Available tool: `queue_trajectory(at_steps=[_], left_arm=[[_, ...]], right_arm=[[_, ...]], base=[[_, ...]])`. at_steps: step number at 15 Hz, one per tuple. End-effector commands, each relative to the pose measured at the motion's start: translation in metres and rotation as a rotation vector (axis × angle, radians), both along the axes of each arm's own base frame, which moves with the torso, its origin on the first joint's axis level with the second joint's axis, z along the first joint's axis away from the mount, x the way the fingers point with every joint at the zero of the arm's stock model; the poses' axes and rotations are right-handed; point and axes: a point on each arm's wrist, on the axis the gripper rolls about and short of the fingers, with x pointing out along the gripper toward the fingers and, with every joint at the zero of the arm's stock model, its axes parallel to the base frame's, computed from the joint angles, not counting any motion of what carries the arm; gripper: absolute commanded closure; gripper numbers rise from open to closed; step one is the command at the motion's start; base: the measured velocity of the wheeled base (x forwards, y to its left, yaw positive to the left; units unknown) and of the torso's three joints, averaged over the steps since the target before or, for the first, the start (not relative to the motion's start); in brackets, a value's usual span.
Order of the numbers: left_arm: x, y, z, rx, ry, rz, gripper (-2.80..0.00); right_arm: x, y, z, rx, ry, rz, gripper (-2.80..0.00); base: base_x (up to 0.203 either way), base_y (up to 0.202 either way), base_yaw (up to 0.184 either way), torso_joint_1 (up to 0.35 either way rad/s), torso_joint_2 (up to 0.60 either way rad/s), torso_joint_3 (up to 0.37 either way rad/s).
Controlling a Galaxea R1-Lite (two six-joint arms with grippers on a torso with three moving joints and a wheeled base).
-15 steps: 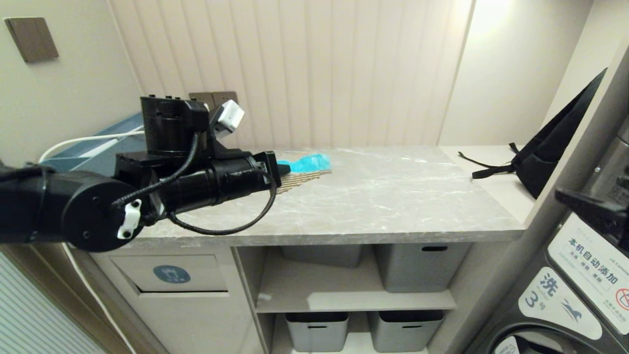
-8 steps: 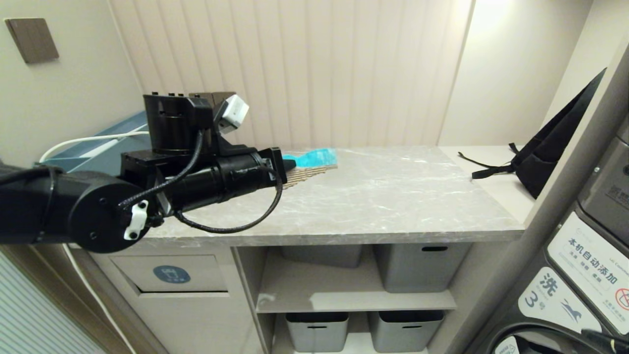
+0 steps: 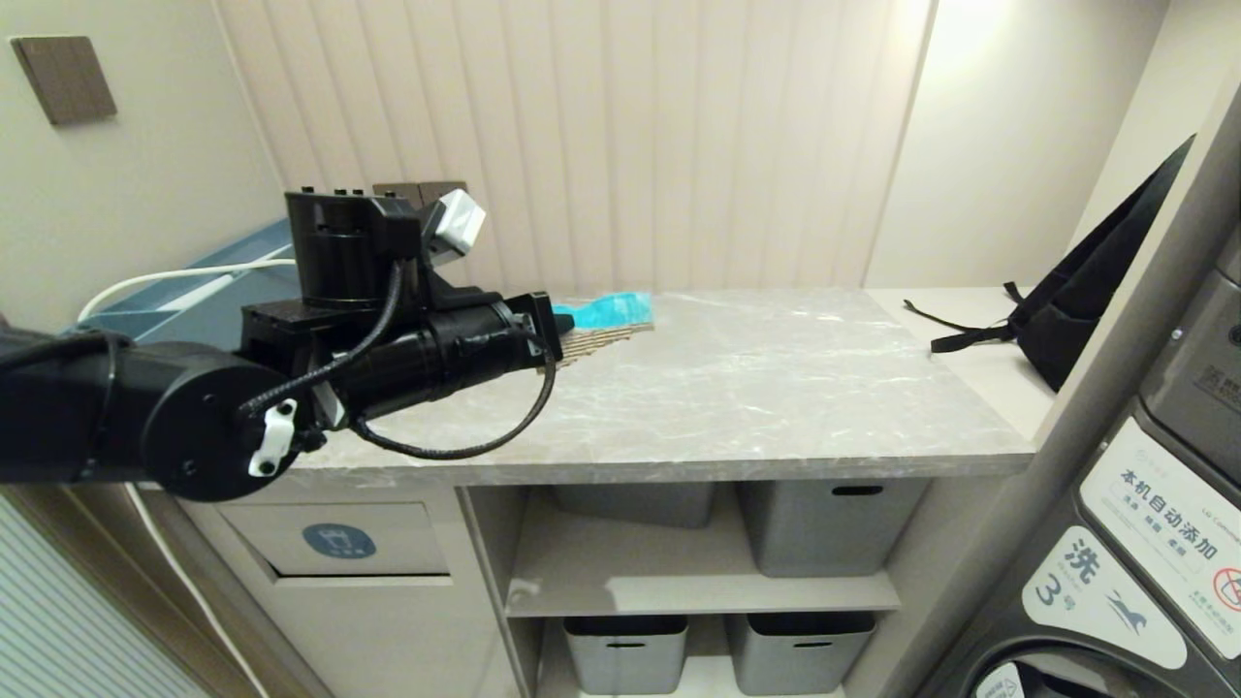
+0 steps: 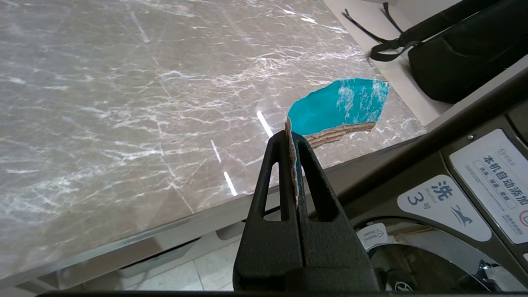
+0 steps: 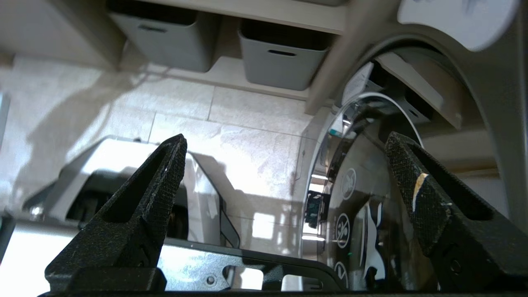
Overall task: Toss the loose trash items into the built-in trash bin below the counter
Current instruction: Put the garbage in the trash can
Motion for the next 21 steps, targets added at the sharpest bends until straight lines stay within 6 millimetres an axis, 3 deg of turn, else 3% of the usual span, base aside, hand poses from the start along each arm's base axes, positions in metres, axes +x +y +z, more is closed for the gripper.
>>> queue_trajectory(at_steps=[1,5,6,11,16,19,21], left_arm=[[-0.002,0.002,-0.001,0.000,0.003,0.005,0.00],[0.000,0.003,-0.006,-0.001,0.009,0.017,0.00],[0.000,0.003,-0.007,-0.006,-0.001,0.017,0.00],[-0.008,0.017,-0.020,0.038,0.008,0.128,0.00],[-0.043,0.079,-0.036,0.085,0.069,0.291,0.00],[-0.087,0.126,-0.064,0.108,0.156,0.389,0.00],[-0.110,0.156,-0.064,0.082,0.141,0.488,0.00]], right_arm=[[-0.002,-0.001,-0.001,0.003,-0.022,-0.065,-2.80],[-0.004,-0.003,0.000,0.009,-0.042,-0.204,-2.80],[-0.005,-0.003,0.000,0.015,-0.059,-0.193,0.00],[-0.023,-0.001,0.001,0.028,-0.282,-0.091,0.00],[-0.044,-0.002,-0.003,0.043,-0.552,-0.086,0.00],[-0.044,-0.002,-0.003,0.045,-0.551,-0.087,0.00],[-0.044,-0.002,-0.003,0.052,-0.551,-0.094,0.00]], base=[[0.000,0.000,0.000,0.000,0.00,0.000],[0.000,0.000,0.000,0.000,0.00,0.000],[0.000,0.000,0.000,0.000,0.00,0.000],[0.000,0.000,0.000,0.000,0.00,0.000],[0.000,0.000,0.000,0.000,0.00,0.000],[0.000,0.000,0.000,0.000,0.00,0.000],[0.000,0.000,0.000,0.000,0.00,0.000]])
